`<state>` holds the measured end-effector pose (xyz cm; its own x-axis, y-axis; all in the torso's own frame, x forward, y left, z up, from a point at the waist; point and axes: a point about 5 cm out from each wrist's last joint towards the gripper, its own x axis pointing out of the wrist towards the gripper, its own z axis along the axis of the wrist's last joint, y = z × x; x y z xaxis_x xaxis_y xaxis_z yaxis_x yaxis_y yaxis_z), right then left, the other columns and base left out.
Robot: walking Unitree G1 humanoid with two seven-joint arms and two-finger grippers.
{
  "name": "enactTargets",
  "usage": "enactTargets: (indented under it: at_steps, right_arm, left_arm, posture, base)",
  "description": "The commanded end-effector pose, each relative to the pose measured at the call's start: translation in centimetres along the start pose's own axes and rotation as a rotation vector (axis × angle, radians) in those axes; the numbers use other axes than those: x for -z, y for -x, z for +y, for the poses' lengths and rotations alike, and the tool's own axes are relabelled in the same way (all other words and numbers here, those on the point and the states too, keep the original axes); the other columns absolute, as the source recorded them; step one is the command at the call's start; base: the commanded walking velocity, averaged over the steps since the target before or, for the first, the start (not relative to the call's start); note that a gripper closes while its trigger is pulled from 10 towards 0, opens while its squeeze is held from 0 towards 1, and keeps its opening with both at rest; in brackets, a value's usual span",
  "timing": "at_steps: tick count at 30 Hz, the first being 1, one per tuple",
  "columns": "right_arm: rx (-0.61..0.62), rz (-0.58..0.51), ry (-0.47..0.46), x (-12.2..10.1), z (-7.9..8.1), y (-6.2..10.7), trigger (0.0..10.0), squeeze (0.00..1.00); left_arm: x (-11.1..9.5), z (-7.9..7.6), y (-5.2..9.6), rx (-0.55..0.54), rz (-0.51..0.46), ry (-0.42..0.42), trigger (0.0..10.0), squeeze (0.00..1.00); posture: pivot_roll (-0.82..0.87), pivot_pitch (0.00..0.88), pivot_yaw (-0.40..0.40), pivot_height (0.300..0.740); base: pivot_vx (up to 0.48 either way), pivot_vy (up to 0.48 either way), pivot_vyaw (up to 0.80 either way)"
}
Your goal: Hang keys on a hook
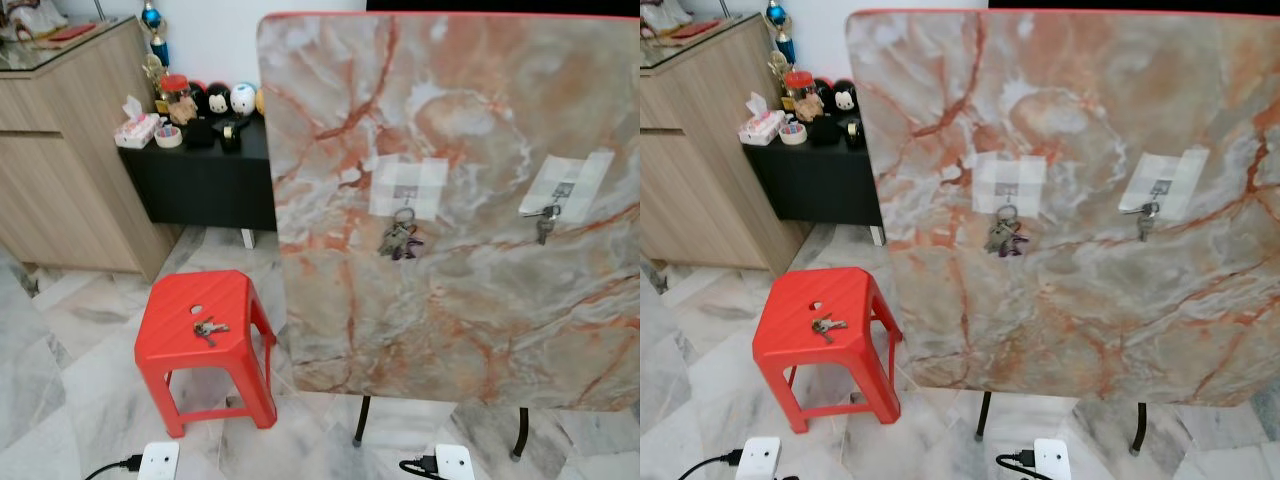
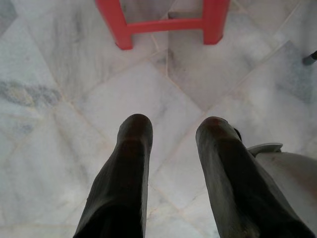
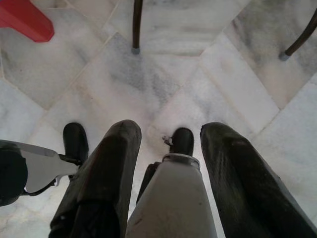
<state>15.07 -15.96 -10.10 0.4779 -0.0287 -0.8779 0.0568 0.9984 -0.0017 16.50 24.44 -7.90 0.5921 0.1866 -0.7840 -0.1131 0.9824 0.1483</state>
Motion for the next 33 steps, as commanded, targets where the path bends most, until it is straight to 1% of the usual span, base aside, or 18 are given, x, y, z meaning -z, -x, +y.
enactTargets:
  at_steps: [1, 4, 5, 6, 10, 11, 13, 19, 27, 33]
  right_arm:
    - [0.001, -0.002, -0.006, 0.0, -0.1, 0.0, 10.0, 0.00]
    - [0.001, -0.003, -0.007, -0.1, -0.1, 0.0, 10.0, 0.00]
    - [0.000, -0.004, -0.007, -0.1, -0.1, 0.0, 10.0, 0.00]
    - [-0.001, -0.005, -0.006, -0.1, -0.1, 0.0, 10.0, 0.00]
    - [-0.001, -0.005, -0.005, -0.1, -0.1, 0.0, 10.0, 0.00]
    - [0.000, -0.004, -0.001, -0.1, -0.1, 0.0, 10.0, 0.00]
    - [0.001, -0.003, -0.001, -0.2, -0.2, 0.0, 10.0, 0.00]
    - [0.001, -0.007, -0.004, -0.2, -0.2, 0.0, 10.0, 0.00]
    - [-0.002, -0.010, -0.009, -0.2, -0.2, 0.0, 10.0, 0.00]
    - [-0.003, -0.012, -0.016, -0.2, -0.2, 0.0, 10.0, 0.00]
  left_arm:
    - [1.0, 0.6, 0.3, -0.009, 0.031, -0.005, 10.0, 0.00]
    - [1.4, 1.0, 0.5, -0.013, 0.035, -0.003, 10.0, 0.00]
    - [2.2, 1.9, 0.8, -0.020, 0.043, 0.002, 10.0, 0.00]
    - [2.5, 2.3, 0.9, -0.024, 0.048, 0.005, 10.0, 0.00]
    - [2.8, 2.7, 1.1, -0.028, 0.052, 0.007, 10.0, 0.00]
    - [3.2, 3.2, 1.3, -0.033, 0.057, 0.009, 10.0, 0.00]
    - [3.4, 3.5, 1.4, -0.035, 0.059, 0.011, 10.0, 0.00]
    - [3.4, 3.2, 1.4, -0.030, 0.061, 0.013, 10.0, 0.00]
    - [3.3, 1.3, 1.1, -0.009, 0.061, 0.012, 10.0, 0.00]
    - [3.3, 0.9, 1.1, -0.006, 0.060, 0.012, 10.0, 0.00]
  posture:
    - [0.06, 0.000, 0.009, 0.740]
    - [0.06, 0.000, 0.009, 0.740]
    - [0.05, 0.000, 0.009, 0.740]
    - [0.06, 0.000, 0.009, 0.740]
    - [0.06, 0.000, 0.009, 0.740]
    - [0.06, 0.000, 0.008, 0.740]
    - [0.06, 0.000, 0.007, 0.740]
    - [0.06, 0.000, 0.006, 0.740]
    - [0.06, 0.000, 0.007, 0.740]
    - [0.06, 0.000, 0.007, 0.740]
  base:
    - [0.000, 0.334, 0.00]
    - [0.000, 0.334, 0.00]
    - [0.000, 0.334, 0.00]
    - [0.000, 0.334, 0.00]
    - [0.000, 0.334, 0.00]
    - [0.000, 0.337, 0.00]
    - [0.000, 0.336, 0.00]
    - [0.000, 0.335, 0.00]
    - [0.000, 0.335, 0.00]
    - [0.000, 0.335, 0.00]
